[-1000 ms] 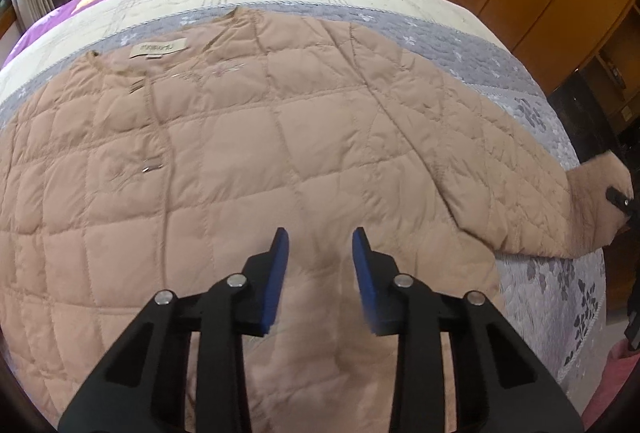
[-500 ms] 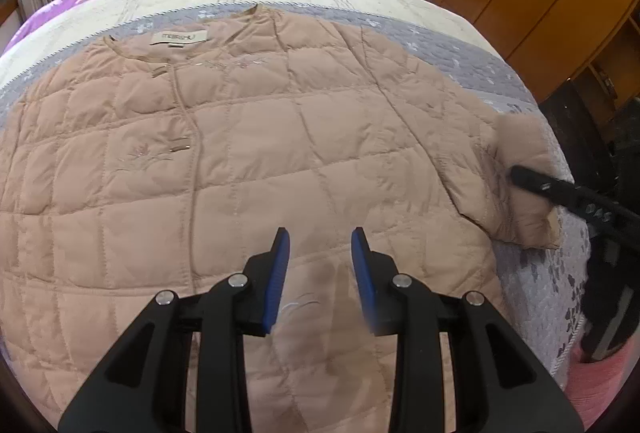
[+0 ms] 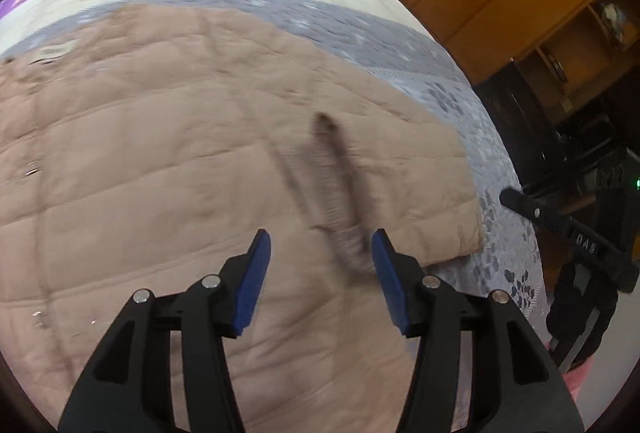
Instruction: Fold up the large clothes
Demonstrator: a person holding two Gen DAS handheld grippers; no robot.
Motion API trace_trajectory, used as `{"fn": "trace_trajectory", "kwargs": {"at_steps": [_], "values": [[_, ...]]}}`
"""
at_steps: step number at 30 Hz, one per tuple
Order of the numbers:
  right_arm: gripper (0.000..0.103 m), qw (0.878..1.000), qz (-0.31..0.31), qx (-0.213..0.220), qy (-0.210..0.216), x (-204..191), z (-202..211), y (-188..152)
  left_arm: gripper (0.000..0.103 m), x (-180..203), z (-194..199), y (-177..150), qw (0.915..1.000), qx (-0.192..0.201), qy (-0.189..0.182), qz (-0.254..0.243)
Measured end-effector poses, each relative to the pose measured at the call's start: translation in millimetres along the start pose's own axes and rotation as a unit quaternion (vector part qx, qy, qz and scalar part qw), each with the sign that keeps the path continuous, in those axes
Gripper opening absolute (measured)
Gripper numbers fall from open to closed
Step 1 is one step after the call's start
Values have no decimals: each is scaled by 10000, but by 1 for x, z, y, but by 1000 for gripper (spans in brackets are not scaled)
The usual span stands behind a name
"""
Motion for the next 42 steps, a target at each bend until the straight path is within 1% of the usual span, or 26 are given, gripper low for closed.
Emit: {"fn": "trace_trajectory", "kwargs": {"at_steps": [2,4,6,7,9,13,15,17,22,26,29,32,36,37,39,42], "values": [[39,9997,-100,-5,-209,14,2,-7,48,11,-14,5,10000,-74,-9,-38],[39,9996,-182,-13,-220,27,4,-9,27,18,-25,8,9998,-170,-30,-32],[39,9994,-317,-13,-165,39,4,-12,10,22,-29,8,9999,-152,3,-14],[39,9992,-363,-13,-155,39,1,-12,5,23,-26,7,9999,-115,-21,-20],[39,9989,-447,-32,-111,45,-1,-13,3,25,-19,6,9999,9,-77,-69],[39,9986,-514,-69,92,46,-10,-14,2,23,19,-2,9985,469,-249,-132],[39,9983,-528,-93,250,43,-13,-13,2,15,39,-5,9973,703,-194,-106],[39,9979,-484,-113,418,36,-18,-12,2,0,67,-11,9951,982,-136,-17],[39,9961,-302,-177,813,10,-28,-6,2,-40,122,-26,9884,1489,189,225],[39,9942,-54,-291,1035,-22,-41,2,2,-72,152,-39,9832,1711,433,474],[39,9927,147,-404,1128,-48,-53,5,2,-97,170,-46,9778,1870,697,645],[39,9912,324,-538,1169,-71,-68,8,2,-125,181,-52,9738,1893,921,864],[39,9899,466,-743,1110,-93,-88,9,2,-166,180,-55,9713,1729,1117,1194],[39,9900,514,-780,1060,-98,-92,9,2,-172,176,-56,9709,1693,1147,1250],[39,9909,593,-815,896,-104,-98,6,2,-195,165,-59,9700,1536,1210,1446],[39,9911,635,-914,725,-109,-108,5,2,-221,147,-67,9707,1299,1209,1623]]}}
Point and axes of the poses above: each gripper's, at about its wrist camera, not at the fingertips, and z roughly against the way its jaws point, x to its right, y to its top, the point moved 1 cm from there along -z, roughly the way its jaws point, and after that the axes turned 4 degrees about -x, right-handed, at the moved point
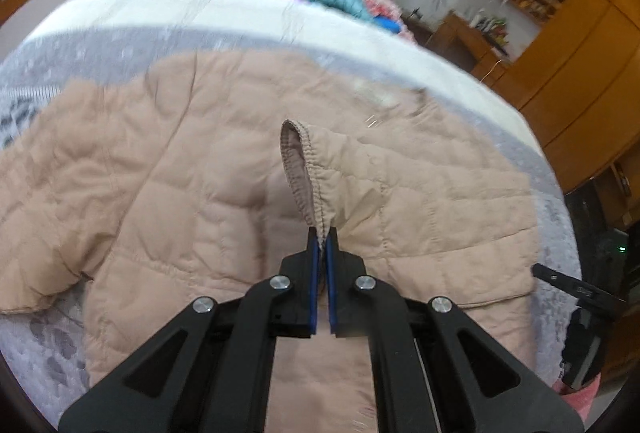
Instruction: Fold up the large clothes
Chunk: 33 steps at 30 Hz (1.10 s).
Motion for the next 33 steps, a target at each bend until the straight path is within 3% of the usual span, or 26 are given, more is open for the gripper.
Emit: {"fn": "trace_trajectory", "kwargs": {"at_steps": [4,9,13,17,18,20,23,25,29,33], "values": [[39,9999,-67,-114,-80,-3,-12,-2,3,-17,-30,-2,9997,-216,-45,111],[39,9992,93,-70,-395,-14,-19,-5,7,-17,-37,-4,9998,-186,20,-51],[39,9979,162,-47,-617,-21,-14,-4,10,-19,-35,1,9996,-246,1,101],[41,9931,501,451,-964,-51,19,-8,13,-18,7,4,9980,405,439,212],[41,9932,557,484,-901,-57,23,-7,13,-10,17,3,9964,612,575,136],[41,9953,651,397,-604,-74,23,-6,13,6,27,2,9966,673,462,-57],[40,9945,859,302,-516,-90,12,-9,13,36,22,-6,9983,451,99,-365],[40,9949,855,172,-509,-92,-1,-13,13,50,6,-12,9981,293,128,-526],[39,9953,802,-51,-536,-97,-27,-12,13,49,-31,-21,9984,-164,228,-496],[38,9954,752,-150,-573,-90,-43,-13,13,40,-51,-27,9980,-259,136,-555]]}}
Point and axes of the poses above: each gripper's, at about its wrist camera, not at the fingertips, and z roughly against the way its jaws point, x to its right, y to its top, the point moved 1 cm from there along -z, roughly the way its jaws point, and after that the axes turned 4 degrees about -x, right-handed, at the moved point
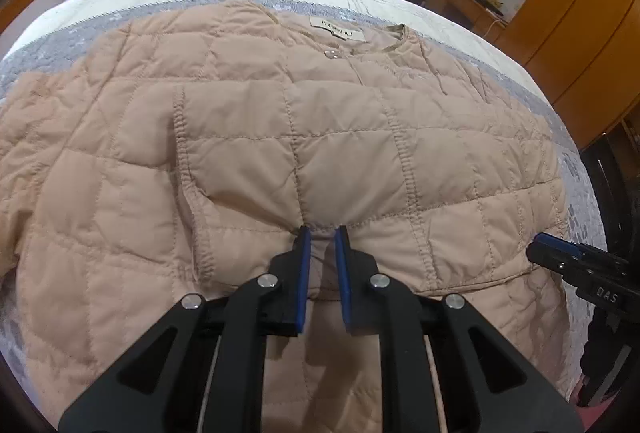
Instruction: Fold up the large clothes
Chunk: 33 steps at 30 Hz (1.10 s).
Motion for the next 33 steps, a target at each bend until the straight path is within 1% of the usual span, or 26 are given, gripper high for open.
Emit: {"fn": "trace_trajectory", "kwargs": {"at_steps": [3,5,8,10,12,13,14,15,16,17,18,19,20,21,22,23,25,27,28,29,30,31,32,33], "values": [[38,10000,-5,29,-70,-1,-4,-1,13,-4,-2,1,9999,-24,-120,65],[38,9996,82,66,-261,-7,-5,-2,13,-3,-3,-2,10000,53,-60,-17],[38,9990,105,104,-419,-13,-9,-2,13,3,-4,-5,9998,160,100,-107],[38,9990,73,103,-428,-15,-10,-1,13,4,-2,-1,9997,169,137,-80],[39,9994,26,108,-337,-13,-5,1,12,5,2,0,9998,140,101,-37],[40,9996,-21,177,-241,-12,2,0,13,4,6,1,9999,92,47,30],[40,9996,-4,258,-144,-16,7,2,16,1,12,1,9999,68,18,93],[40,9989,104,465,46,-20,20,-1,28,-6,26,-1,9997,139,-53,199],[43,9980,186,598,125,-21,29,-5,35,-11,39,-3,9993,243,-116,259],[48,9972,270,686,126,-22,39,-9,51,-20,53,-6,9986,361,-171,332],[49,9971,314,694,67,-22,44,-13,58,-30,66,-10,9979,469,-168,418],[49,9973,310,668,0,-20,48,-17,59,-48,84,-16,9964,641,-51,553],[49,9976,280,629,-42,-17,49,-19,62,-67,99,-24,9945,771,104,708],[49,9981,231,576,-44,-12,50,-23,64,-90,111,-32,9919,837,283,908],[49,9985,187,523,-20,-7,50,-26,64,-109,119,-39,9894,850,445,1093],[49,9987,153,480,-5,-3,50,-29,64,-137,130,-52,9841,869,658,1399],[49,9991,144,410,-14,1,49,-36,64,-188,147,-79,9700,875,1058,2004],[49,9991,203,360,-62,0,47,-40,64,-240,162,-109,9501,865,1414,2643],[49,9991,240,336,-98,-1,46,-43,64,-258,167,-121,9419,861,1511,2874],[49,9990,289,312,-117,-2,46,-46,63,-280,172,-135,9311,846,1582,3175],[49,9990,337,281,-115,-3,44,-49,62,-300,176,-148,9204,828,1583,3476],[49,9989,369,255,-113,-4,42,-49,62,-314,180,-154,9136,860,1511,3675],[49,9989,398,231,-123,-6,39,-50,59,-326,184,-162,9085,941,1371,3833],[49,9988,422,208,-137,-7,37,-51,56,-339,187,-168,9030,1076,1116,4008]]}}
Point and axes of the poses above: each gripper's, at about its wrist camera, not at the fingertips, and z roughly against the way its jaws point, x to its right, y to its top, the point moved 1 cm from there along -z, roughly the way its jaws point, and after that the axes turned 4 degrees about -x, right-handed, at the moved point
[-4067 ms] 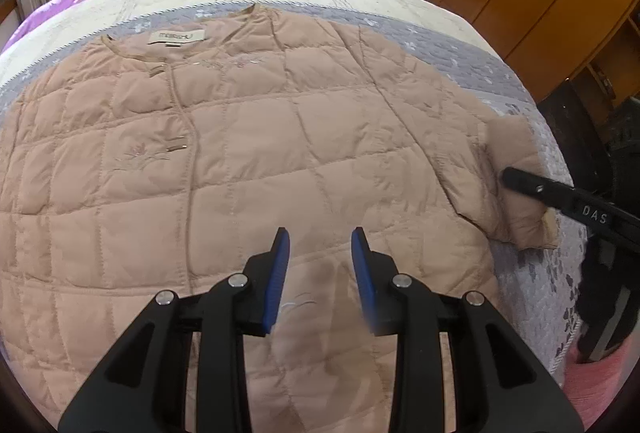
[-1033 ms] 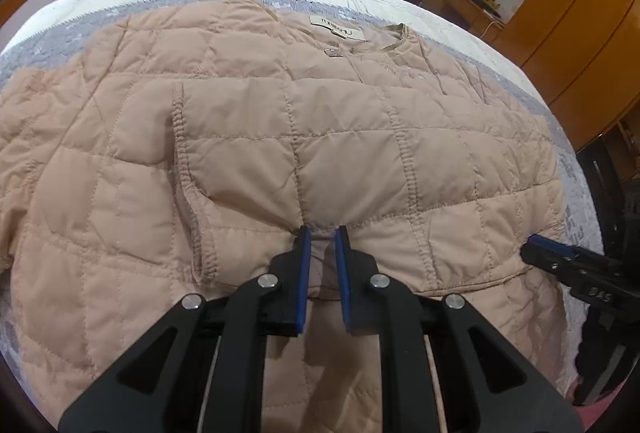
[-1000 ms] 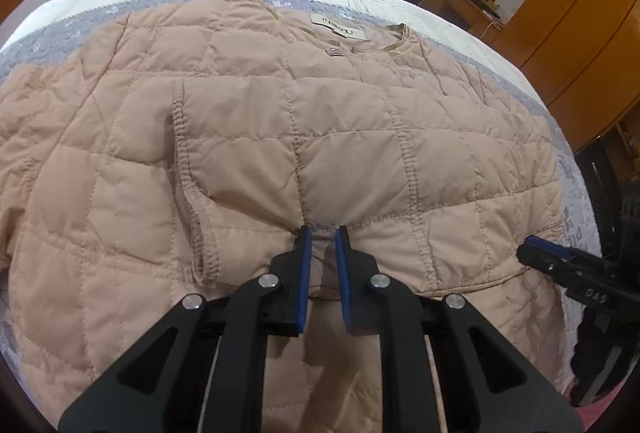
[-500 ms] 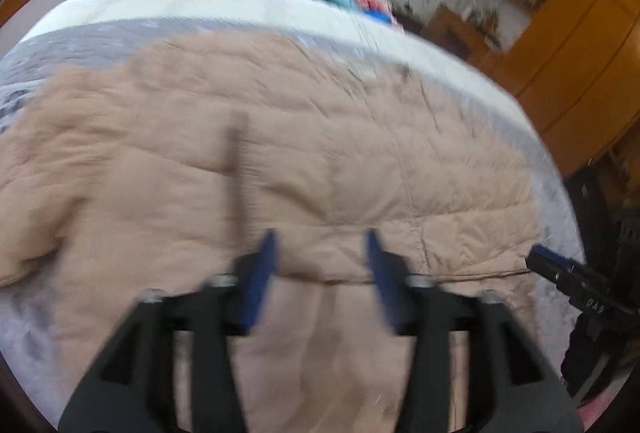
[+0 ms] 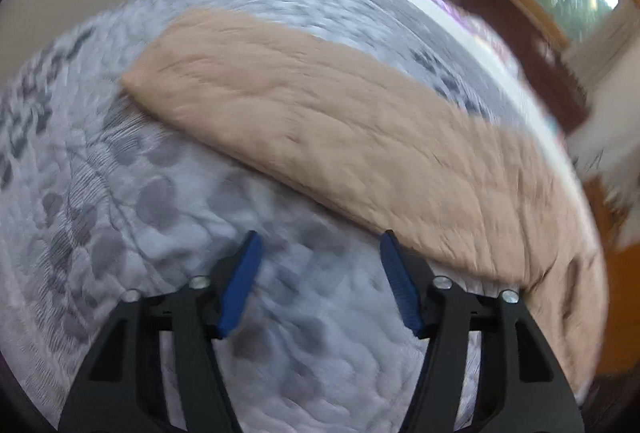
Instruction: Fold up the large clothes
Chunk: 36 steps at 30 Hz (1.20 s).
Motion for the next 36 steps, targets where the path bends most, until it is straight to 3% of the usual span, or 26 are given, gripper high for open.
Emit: {"fn": "trace_trajectory", "kwargs": {"at_steps": [2,7,10,17,25,32,36], "values": [[49,10000,15,-37,-24,-2,-3,0,56,-8,1,10,9994,6,-251,234],[49,9999,65,-99,-69,-6,-12,0,57,-6,-7,34,9988,143,-207,423],[49,9998,45,-161,-67,-4,-17,-1,52,-10,-17,44,9977,210,-273,589],[49,9998,8,-208,-62,-4,-25,-1,19,-15,-25,54,9967,337,-80,737],[49,9997,-100,-222,12,-2,-29,0,5,-8,-27,55,9971,466,26,602],[49,9999,-96,-44,-10,0,-12,0,3,35,13,54,9938,1102,-111,-14],[49,9998,-179,-59,-12,4,-10,-1,3,92,44,38,9858,1504,-296,-687]]}}
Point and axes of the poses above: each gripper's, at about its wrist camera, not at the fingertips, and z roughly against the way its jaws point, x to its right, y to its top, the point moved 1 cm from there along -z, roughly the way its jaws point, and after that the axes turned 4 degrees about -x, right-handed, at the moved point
